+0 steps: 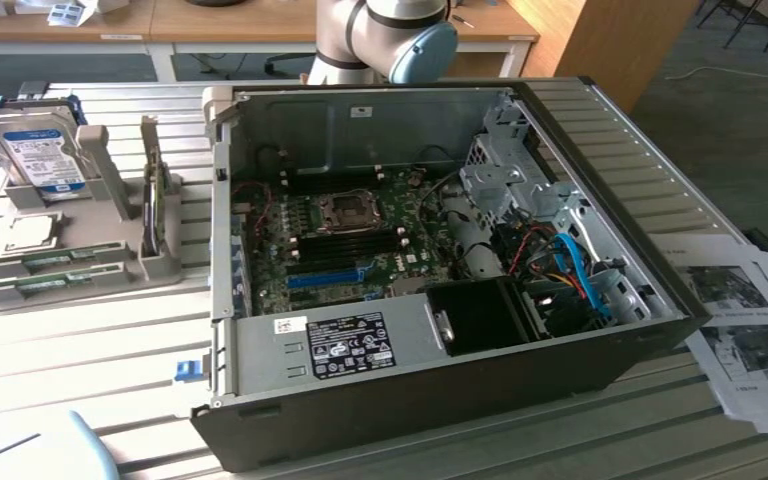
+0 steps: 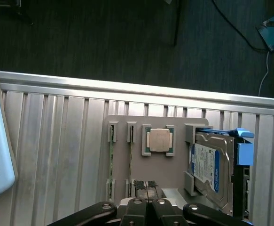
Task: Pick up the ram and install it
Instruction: 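Pick up the ram and move it above insertion slot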
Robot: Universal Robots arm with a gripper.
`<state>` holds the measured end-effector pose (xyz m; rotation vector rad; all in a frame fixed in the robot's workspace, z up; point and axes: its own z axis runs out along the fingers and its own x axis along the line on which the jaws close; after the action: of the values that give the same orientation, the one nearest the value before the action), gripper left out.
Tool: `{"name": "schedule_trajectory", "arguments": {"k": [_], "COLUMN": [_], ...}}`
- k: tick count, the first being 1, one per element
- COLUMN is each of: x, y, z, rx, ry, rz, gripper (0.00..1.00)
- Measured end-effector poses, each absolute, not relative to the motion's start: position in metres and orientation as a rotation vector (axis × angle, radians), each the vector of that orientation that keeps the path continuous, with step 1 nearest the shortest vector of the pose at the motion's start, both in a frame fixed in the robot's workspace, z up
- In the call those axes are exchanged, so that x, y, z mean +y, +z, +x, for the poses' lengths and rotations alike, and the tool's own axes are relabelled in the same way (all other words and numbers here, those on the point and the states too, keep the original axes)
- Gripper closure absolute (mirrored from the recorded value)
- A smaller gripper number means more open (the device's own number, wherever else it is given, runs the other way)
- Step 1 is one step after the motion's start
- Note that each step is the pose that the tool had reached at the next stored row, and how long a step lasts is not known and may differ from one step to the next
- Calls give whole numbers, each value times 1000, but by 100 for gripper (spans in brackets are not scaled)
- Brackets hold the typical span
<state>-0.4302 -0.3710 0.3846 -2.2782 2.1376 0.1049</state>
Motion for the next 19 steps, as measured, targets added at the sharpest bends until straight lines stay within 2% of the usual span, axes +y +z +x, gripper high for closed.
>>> {"name": "schedule_trajectory", "arguments": {"k": [19], "x": [-371], "y": [364], "z": [-430], "rx": [2137], "ry": [105], "rz": [-2278], "gripper": [91]}}
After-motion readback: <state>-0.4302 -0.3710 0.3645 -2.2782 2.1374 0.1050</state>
